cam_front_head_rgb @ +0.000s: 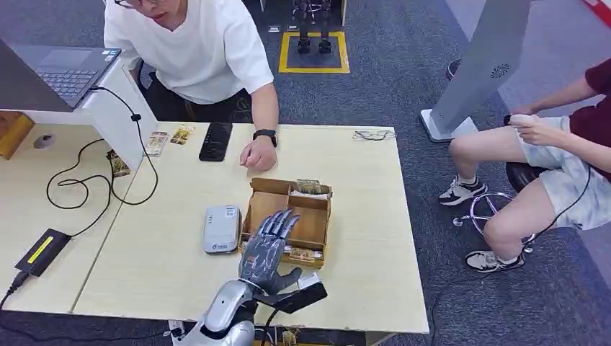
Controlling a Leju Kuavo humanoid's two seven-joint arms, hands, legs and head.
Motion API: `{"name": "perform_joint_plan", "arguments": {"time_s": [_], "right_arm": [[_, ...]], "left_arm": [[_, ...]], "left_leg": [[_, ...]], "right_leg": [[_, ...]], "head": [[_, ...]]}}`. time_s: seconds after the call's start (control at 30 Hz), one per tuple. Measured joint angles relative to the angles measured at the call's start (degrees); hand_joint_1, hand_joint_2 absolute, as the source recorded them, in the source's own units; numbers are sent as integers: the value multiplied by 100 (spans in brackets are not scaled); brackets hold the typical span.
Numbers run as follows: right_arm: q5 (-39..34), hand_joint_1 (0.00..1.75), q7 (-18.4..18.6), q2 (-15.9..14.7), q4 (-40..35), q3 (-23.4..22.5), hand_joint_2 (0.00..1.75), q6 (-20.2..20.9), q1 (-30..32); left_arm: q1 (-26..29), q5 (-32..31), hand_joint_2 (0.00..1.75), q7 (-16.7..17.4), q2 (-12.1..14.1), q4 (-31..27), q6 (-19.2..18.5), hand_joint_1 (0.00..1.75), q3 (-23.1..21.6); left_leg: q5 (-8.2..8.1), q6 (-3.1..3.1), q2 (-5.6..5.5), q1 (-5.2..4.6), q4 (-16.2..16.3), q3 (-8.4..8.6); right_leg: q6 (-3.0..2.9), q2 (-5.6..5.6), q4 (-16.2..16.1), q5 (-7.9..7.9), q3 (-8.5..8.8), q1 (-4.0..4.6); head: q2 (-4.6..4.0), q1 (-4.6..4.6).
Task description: Pass the card to the sensor for recognition and then transmit it.
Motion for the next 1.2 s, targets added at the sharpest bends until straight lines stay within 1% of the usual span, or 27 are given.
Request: {"name": "perform_joint_plan", "arguments": {"time_s": [0.13, 0.27, 0.4, 0.5, 0.53, 0.63, 0.73, 0.83, 1.0, 1.2], "right_arm": [[-2, 0, -20, 0, 0, 0, 175, 0, -1], [0, 0, -24, 0, 0, 0, 175, 0, -1], [-2, 0, -24, 0, 0, 0, 175, -2, 0], [-2, 0, -26, 0, 0, 0, 175, -9, 1], [-2, 0, -28, 0, 0, 0, 175, -9, 1], [-2, 0, -37, 0, 0, -4, 175, -11, 5], [-2, 0, -61, 0, 0, -20, 175, -11, 13], [-2, 0, -81, 0, 0, -20, 175, -9, 20], [0, 0, -94, 0, 0, -20, 175, -9, 24], [0, 0, -92, 0, 2, -17, 175, -9, 22]], "left_arm": [[7, 61, 175, -140, 0, -2, 87, 0, 0], [12, 79, 175, -162, -31, -2, 129, 0, 0], [20, 138, 175, -216, -33, -17, 426, 0, 57], [25, 179, 175, -243, -33, -26, 488, 0, 103], [37, 219, 175, -273, -33, -50, 560, 0, 114], [49, 319, 175, -411, -31, -214, 807, 0, 175], [51, 332, 175, -470, -17, -422, 887, 0, 236], [50, 210, 175, -485, -2, -562, 957, 0, 249], [48, 66, 175, -457, 20, -588, 992, 0, 262], [18, -376, 175, -223, 50, -527, 1010, 0, 282]], "left_leg": [[0, 0, 0, 0, 0, 0], [-1, 0, 0, 0, 0, -2], [-1, 0, 0, 0, 0, -2], [0, 0, 0, 0, 0, -1], [0, 0, 0, 0, 0, -2], [0, 0, 0, 0, 0, -2], [0, 0, -1, 0, 0, -2], [-1, 0, -1, 0, 0, -3], [0, 0, -1, 0, 0, -3], [0, 0, -1, 0, 0, -2]], "right_leg": [[0, 0, 0, 0, -1, 0], [0, 0, 0, 0, -1, 0], [0, 0, 0, 0, -1, 0], [0, 0, 0, 0, -1, 0], [0, 0, 0, 0, -1, 0], [0, 0, 0, 0, -1, 0], [0, -1, 0, 0, -1, 0], [0, -1, 0, 0, -1, 0], [0, -1, 0, 0, -1, 0], [0, -1, 0, 0, -1, 0]], "head": [[0, -2], [0, 0], [0, -2], [0, 0], [0, -2], [0, -2], [0, -2], [0, -2], [0, -2], [0, 0]]}}
